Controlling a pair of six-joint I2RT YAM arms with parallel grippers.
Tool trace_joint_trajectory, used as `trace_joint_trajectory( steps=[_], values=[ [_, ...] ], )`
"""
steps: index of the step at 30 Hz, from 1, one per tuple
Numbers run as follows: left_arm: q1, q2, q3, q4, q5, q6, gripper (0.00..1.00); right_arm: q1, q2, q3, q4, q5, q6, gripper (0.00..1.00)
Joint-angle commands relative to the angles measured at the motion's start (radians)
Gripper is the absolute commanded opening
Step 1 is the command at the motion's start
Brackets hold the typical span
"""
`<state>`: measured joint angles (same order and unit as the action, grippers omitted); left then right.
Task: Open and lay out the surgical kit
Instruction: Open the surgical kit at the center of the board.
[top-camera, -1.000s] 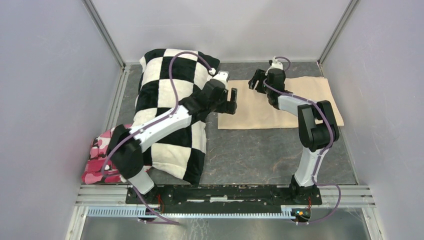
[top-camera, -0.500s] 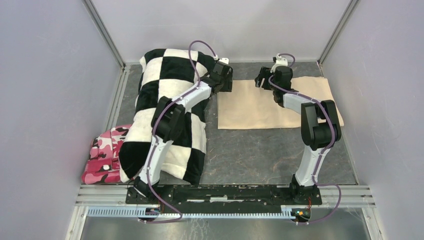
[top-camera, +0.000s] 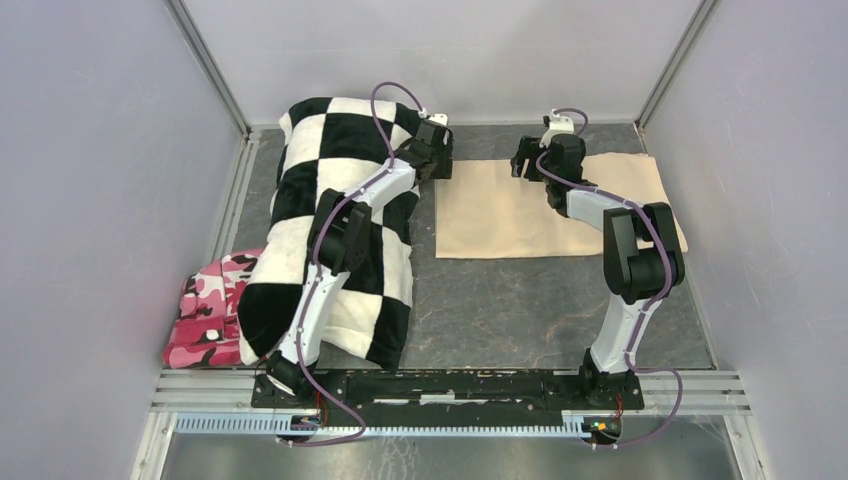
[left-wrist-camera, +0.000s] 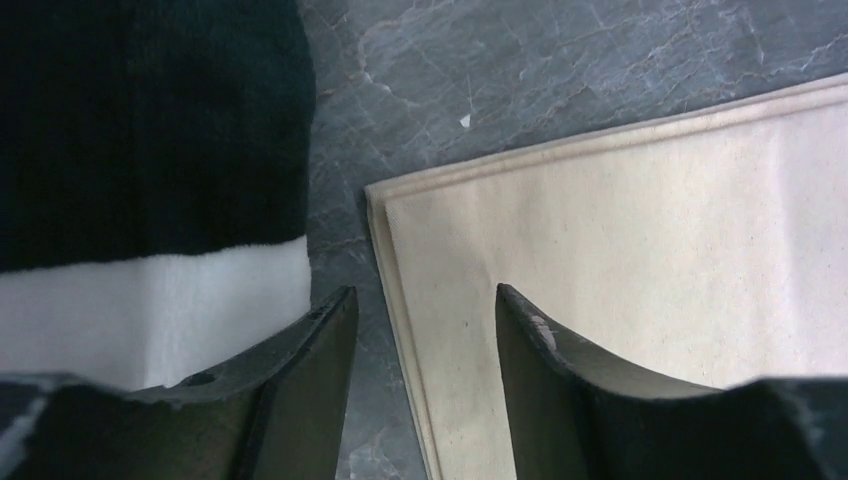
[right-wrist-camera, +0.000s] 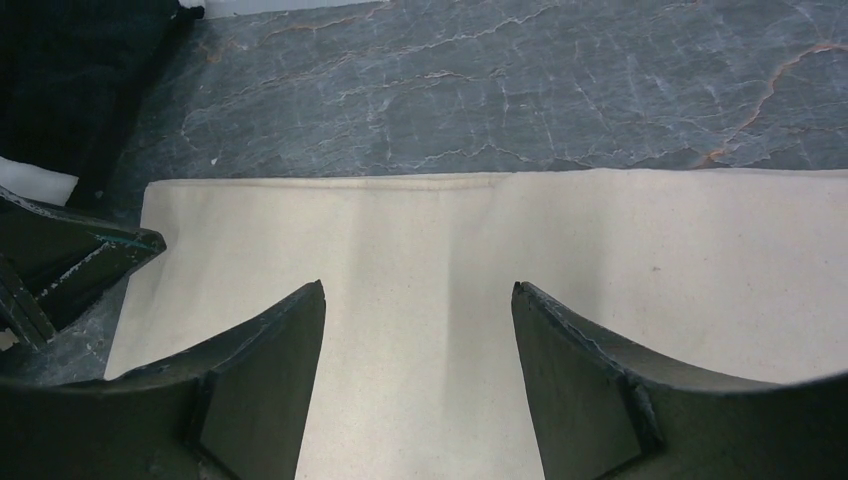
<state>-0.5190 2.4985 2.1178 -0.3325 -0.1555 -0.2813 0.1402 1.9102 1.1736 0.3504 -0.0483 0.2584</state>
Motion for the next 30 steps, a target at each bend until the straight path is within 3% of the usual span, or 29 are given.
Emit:
trace_joint_trajectory(
  steps=[1,10,20,30],
  values=[
    [-0.001,0.027,0.06,0.081,0.002,0.069,0.58,-0.003,-0.047,-0.004,0.068,0.007,-0.019,0.75],
    [-0.001,0.08,0.115,0.089,-0.003,0.066,0.48,-0.002,-0.03,0.007,0.07,-0.007,-0.024,0.75],
    [-0.001,0.103,0.124,0.093,-0.036,0.082,0.56,-0.003,-0.025,0.007,0.073,-0.008,-0.024,0.74],
    [-0.001,0.123,0.136,0.117,-0.057,0.112,0.52,-0.003,-0.015,0.015,0.071,-0.015,-0.026,0.74]
  ],
)
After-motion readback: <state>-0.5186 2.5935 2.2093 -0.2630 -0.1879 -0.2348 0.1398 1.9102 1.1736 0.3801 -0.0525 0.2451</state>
